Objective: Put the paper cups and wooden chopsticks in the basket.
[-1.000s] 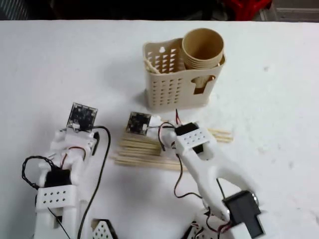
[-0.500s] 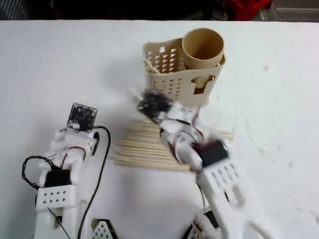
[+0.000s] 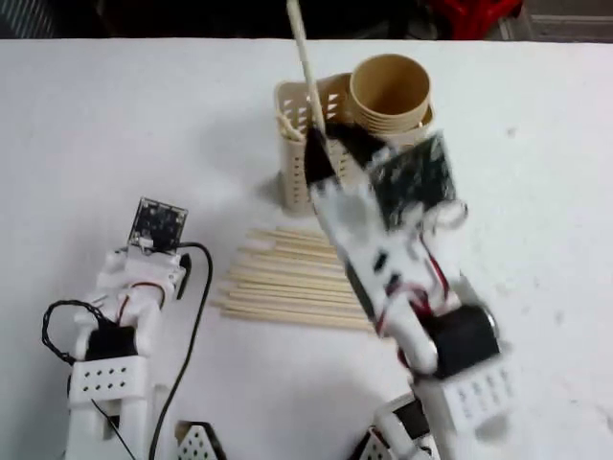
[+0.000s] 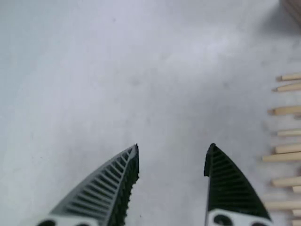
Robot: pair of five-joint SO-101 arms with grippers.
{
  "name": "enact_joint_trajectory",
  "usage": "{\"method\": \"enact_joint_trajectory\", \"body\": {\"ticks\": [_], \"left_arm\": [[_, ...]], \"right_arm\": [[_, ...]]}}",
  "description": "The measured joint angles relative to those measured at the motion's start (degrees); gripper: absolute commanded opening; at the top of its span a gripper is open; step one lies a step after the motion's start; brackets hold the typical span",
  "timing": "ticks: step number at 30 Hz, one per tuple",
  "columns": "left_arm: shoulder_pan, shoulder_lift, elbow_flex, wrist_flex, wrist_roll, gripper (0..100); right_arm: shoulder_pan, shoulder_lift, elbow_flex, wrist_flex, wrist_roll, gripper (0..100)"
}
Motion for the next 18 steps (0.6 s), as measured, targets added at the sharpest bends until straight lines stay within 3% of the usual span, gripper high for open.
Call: {"method": "enact_joint_trajectory", "body": {"ticks": [6,11,18], "left_arm": [[0.0,0.0,0.0,0.0,0.0,23],[0.0,0.0,0.0,0.0,0.0,23],[0.0,0.0,0.0,0.0,0.0,23]], "right_arm": [[0.0,20.3,-7.9,-21.6,-1.2,1.7],[0.4,30.8,-9.3,-30.4,0.3,1.6],[4.2,31.9,-2.8,-37.9,0.5,1.6]]}}
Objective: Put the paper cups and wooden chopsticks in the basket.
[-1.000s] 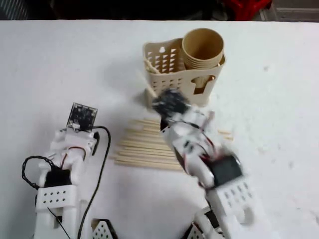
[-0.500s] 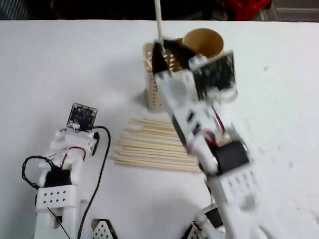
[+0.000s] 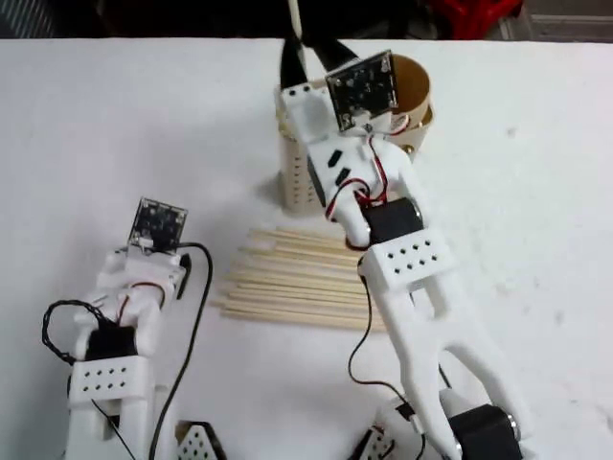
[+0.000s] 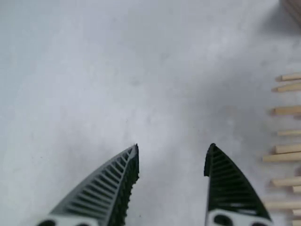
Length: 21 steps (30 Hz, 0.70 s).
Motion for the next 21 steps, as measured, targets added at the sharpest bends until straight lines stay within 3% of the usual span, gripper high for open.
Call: {"method": "enact_joint_trajectory", "body": {"ticks": [4,9,13,17,21], "left_arm": [[0.0,0.0,0.0,0.0,0.0,23],[0.0,0.0,0.0,0.0,0.0,23],[0.0,0.0,0.0,0.0,0.0,23],[0.0,0.0,0.2,0.0,0.0,23],[0.0,0.0,1.9,-2.3,0.0,23]], "right_arm": [[1.8,0.0,3.9,-1.5,0.0,3.1],[2.0,0.0,5.3,-1.3,0.2,19.3],[2.1,0.0,5.3,1.9,0.2,21.5],[2.2,-0.7,5.3,10.9,0.2,21.8],[6.2,-7.8,5.3,28.7,0.3,21.4]]}}
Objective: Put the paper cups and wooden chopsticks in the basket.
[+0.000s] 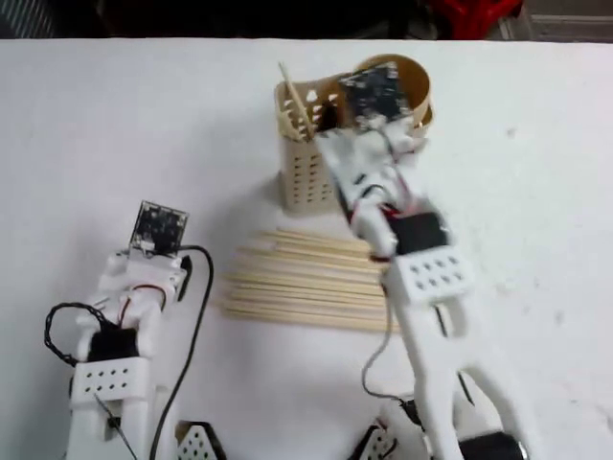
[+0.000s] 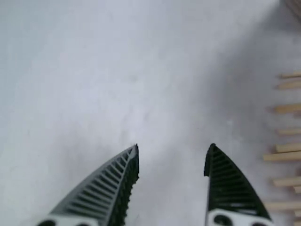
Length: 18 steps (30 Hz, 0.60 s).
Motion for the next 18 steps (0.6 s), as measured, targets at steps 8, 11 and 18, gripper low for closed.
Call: {"method": "enact_joint_trajectory", "body": {"ticks": [8,11,18], "left_arm": [[0.4,0.0,0.7,-1.2,0.0,23],[0.4,0.0,0.7,-1.2,0.0,23],[0.4,0.0,0.7,-1.2,0.0,23]], "right_arm": [[1.5,-20.3,-0.1,31.5,14.1,13.2],[-5.5,-21.3,0.1,40.8,20.8,16.1],[-17.1,-4.7,1.8,43.3,25.8,22.3]]}}
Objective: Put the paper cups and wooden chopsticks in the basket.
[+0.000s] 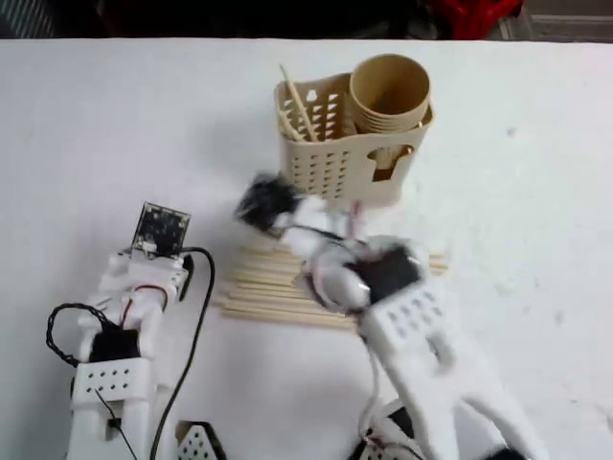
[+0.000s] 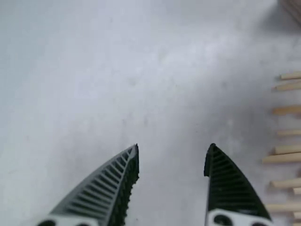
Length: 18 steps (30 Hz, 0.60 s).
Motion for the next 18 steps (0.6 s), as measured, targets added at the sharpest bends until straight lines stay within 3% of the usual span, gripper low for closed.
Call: {"method": "enact_joint_trajectory", "body": {"ticks": [10,15,18], "left_arm": [[0.0,0.0,0.0,0.0,0.0,23],[0.0,0.0,0.0,0.0,0.0,23],[0.0,0.0,0.0,0.0,0.0,23]], "right_arm": [[-2.0,32.2,0.0,-15.8,9.4,22.2],[1.1,38.7,-0.1,-22.6,9.8,21.5],[1.6,39.9,-0.2,-23.6,11.0,14.6]]}}
